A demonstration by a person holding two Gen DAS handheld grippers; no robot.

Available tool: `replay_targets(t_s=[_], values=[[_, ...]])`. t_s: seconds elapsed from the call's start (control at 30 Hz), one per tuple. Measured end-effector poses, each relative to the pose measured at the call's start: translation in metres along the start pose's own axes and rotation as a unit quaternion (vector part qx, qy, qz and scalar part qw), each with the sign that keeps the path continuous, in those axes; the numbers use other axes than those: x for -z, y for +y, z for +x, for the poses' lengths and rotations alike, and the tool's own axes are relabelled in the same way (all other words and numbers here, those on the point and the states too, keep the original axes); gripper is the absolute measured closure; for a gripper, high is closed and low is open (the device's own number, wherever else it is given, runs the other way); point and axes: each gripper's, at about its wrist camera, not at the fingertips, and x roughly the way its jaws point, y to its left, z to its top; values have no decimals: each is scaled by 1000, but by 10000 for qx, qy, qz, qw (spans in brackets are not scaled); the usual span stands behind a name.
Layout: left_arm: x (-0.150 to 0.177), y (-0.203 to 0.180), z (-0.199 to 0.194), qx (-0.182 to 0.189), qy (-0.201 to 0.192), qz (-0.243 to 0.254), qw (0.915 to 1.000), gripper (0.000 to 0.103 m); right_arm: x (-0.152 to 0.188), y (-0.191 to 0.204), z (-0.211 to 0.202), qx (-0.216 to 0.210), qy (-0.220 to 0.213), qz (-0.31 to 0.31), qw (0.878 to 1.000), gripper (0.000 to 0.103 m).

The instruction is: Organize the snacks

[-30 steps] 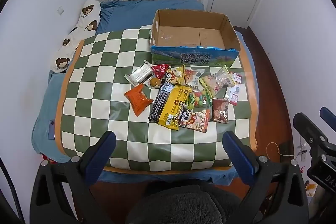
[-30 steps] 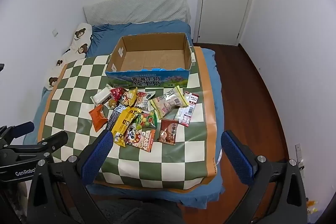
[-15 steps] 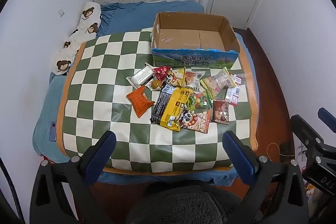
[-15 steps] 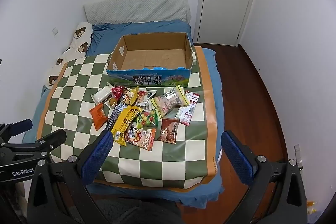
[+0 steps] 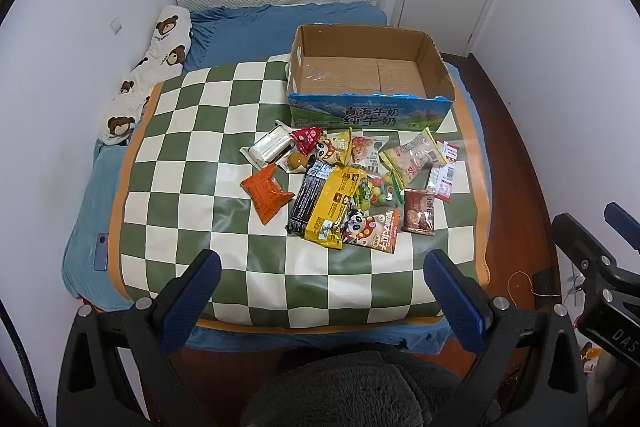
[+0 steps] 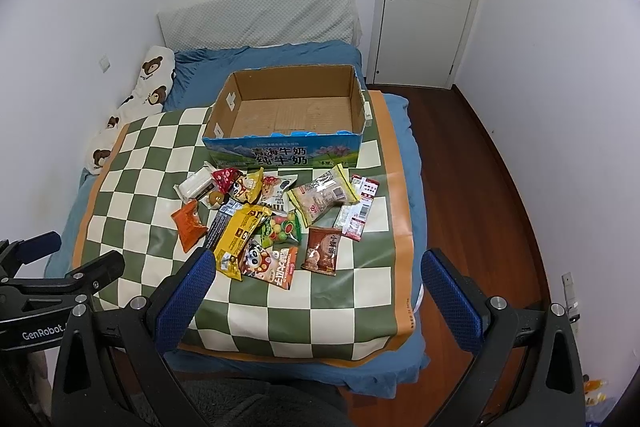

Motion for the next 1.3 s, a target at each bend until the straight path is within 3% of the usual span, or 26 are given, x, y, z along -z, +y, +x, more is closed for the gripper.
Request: replay_targets(t_s=[1.3], values=[[0, -2, -3, 42, -6, -2, 10000, 0, -2, -1, -3, -15, -22, 28, 10000, 0]])
